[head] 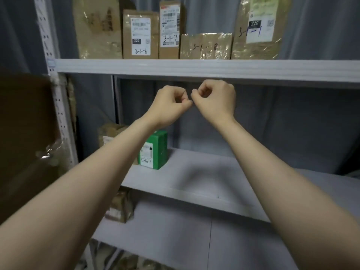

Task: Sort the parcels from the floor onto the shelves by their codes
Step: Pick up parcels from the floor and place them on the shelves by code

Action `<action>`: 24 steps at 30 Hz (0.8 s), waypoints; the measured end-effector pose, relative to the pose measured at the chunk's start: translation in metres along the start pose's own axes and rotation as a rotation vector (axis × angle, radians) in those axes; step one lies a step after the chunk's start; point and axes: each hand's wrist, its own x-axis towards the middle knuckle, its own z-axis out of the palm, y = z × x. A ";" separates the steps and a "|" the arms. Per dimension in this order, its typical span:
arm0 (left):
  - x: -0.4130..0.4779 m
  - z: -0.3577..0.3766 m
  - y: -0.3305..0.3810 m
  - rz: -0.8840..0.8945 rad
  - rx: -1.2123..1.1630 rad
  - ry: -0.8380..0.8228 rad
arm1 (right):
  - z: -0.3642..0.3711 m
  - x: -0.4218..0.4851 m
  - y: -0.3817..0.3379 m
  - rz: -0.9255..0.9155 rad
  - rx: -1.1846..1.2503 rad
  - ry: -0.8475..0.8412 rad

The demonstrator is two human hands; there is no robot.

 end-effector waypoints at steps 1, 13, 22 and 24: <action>-0.015 -0.005 -0.007 -0.018 0.017 -0.014 | 0.008 -0.015 -0.008 0.012 0.005 -0.027; -0.220 -0.002 -0.128 -0.448 0.089 -0.286 | 0.108 -0.239 -0.014 0.293 0.036 -0.434; -0.389 0.059 -0.226 -0.838 0.170 -0.455 | 0.168 -0.438 0.035 0.409 0.107 -0.677; -0.429 0.074 -0.248 -0.936 0.194 -0.479 | 0.177 -0.484 0.048 0.460 0.113 -0.744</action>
